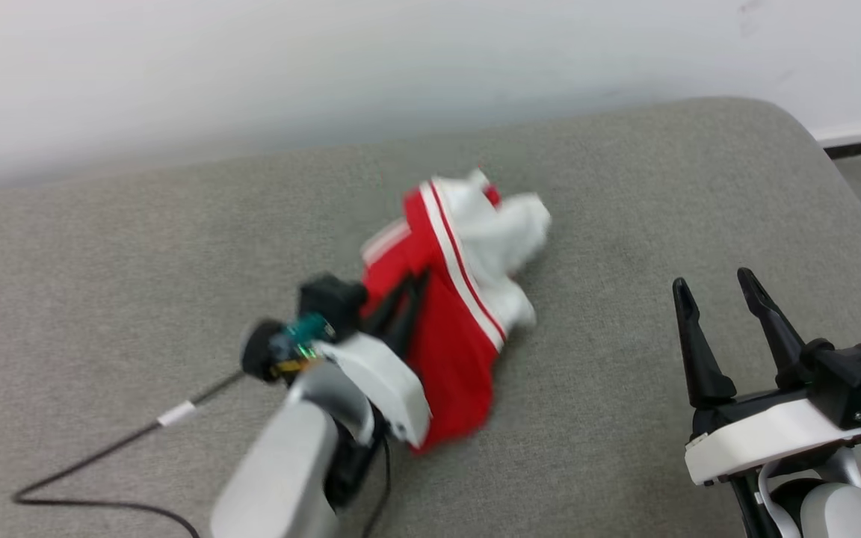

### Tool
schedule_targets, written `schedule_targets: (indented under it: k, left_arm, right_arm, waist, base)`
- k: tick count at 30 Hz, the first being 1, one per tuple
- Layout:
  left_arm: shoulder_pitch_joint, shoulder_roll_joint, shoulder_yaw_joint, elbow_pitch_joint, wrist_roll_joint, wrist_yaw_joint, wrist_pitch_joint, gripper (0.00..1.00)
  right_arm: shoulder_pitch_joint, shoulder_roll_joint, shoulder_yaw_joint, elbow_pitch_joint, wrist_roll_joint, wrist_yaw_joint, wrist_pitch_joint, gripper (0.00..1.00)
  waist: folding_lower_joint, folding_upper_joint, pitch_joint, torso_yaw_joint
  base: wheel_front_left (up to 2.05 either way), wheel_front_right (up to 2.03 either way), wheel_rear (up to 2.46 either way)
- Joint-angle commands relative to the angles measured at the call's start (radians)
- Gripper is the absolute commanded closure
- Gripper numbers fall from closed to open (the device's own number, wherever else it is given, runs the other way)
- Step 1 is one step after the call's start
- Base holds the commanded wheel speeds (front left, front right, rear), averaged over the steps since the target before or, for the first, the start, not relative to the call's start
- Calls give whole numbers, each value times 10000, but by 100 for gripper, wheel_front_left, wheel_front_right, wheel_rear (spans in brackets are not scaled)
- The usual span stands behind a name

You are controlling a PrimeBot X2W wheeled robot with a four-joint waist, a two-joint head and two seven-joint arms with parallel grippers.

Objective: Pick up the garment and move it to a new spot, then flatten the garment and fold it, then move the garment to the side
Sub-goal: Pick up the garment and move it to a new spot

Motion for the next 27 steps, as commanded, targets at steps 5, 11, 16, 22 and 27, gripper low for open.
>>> schedule_targets:
  k: [5,11,16,22,27]
  left_arm:
    - [1283,-200,-1475,137,-284,-83,246,100]
    - [1533,-262,-2505,271,-396,-130,276,0]
    - [1203,-273,-2697,-212,-427,-53,-354,0]
    - [1071,-247,-2288,-1031,-363,577,-1306,0]
    - [1444,269,-1256,-1439,-417,1480,-1753,0]
  right_arm:
    - [64,22,-130,-32,200,-3,-187,0]
    - [-98,22,-184,72,214,-3,-249,0]
    - [-82,23,-288,176,136,-3,-247,0]
    - [174,23,-397,218,75,-3,-123,0]
    - [444,23,-538,136,14,-3,15,0]
  waist:
    - [2,0,629,-207]
    - [2,0,739,155]
    - [2,0,469,563]
    - [2,0,5,1036]
    - [2,0,-316,1386]
  base:
    - [0,0,0]
    - [0,0,0]
    - [0,0,0]
    - [0,0,0]
    - [0,0,0]
